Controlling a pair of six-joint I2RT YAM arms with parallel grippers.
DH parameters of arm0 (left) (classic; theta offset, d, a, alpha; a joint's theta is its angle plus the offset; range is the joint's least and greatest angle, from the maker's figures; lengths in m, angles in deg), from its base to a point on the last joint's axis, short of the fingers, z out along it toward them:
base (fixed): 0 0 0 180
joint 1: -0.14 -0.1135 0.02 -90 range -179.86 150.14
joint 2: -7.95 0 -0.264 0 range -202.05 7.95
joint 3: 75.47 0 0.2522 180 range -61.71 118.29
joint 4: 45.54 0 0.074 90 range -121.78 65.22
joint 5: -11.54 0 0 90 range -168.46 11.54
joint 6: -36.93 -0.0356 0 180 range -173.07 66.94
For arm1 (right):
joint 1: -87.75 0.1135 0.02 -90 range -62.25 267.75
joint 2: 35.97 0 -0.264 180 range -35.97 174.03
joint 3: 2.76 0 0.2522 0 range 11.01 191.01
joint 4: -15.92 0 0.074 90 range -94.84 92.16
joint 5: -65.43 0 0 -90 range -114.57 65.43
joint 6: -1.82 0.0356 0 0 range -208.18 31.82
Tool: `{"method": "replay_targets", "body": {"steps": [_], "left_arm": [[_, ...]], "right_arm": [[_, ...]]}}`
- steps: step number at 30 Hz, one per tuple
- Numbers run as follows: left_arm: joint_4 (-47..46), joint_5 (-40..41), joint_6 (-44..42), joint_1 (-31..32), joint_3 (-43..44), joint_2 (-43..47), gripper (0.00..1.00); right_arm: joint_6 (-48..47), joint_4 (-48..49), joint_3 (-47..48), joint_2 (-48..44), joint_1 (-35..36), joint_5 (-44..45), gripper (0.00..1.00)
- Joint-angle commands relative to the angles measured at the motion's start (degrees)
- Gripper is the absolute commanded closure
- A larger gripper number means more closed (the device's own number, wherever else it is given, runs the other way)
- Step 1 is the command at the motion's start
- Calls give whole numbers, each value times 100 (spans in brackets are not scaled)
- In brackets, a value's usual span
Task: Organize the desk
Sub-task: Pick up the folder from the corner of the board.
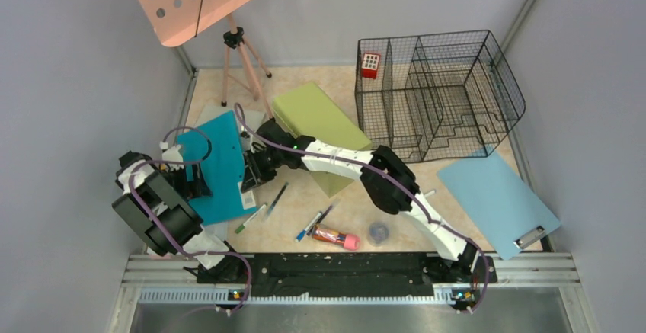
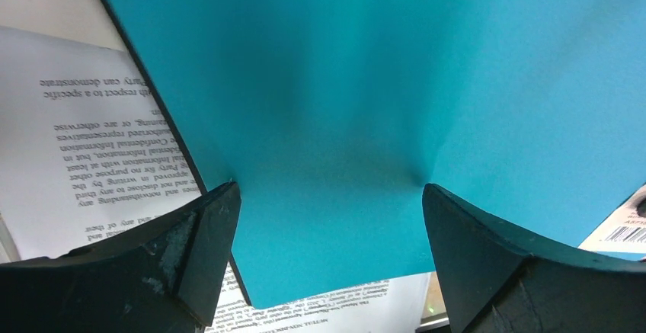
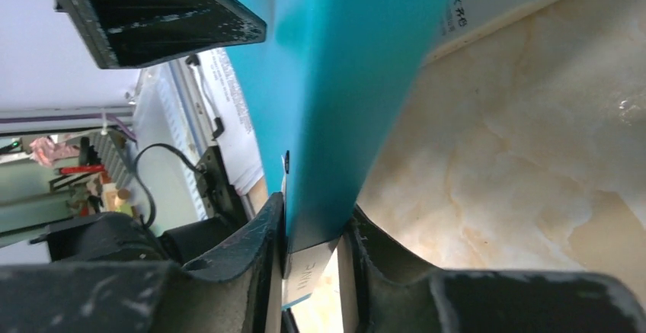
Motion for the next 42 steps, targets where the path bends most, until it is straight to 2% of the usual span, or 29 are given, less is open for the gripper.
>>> {"method": "replay_targets", "body": {"steps": [1,6,16,23,31,34,37,42], "left_arm": [[554,-224,38,30,26,49,5],[838,-296,88,25,404,242,5],[1823,-666,34,-73,1571,940,5],[2424,-1196,-36,-85,2444,1411,4],[2663,-2478,-15,39,2778,2064,3],[2558,-2763,363,355,2910,2293,3],[2271,-2882,931,1009,3073,2469,2],[736,-2947,2662,2107,3077,2748,1]], "right_arm": [[-450,529,377,-804,-256,-314,83],[-793,347,495,-1061,-259,-235,100],[-1678,-229,679,-1744,-255,350,100],[-2127,-275,-438,-2939,-392,473,100],[-2420,-270,-1726,-4277,-1026,-365,100],[-2493,-230,-2097,-4728,-1390,-791,100],[-2437,-98,-2378,-5142,-1732,-1323,100],[-1896,327,-2697,-5543,-2305,-1969,100]]}}
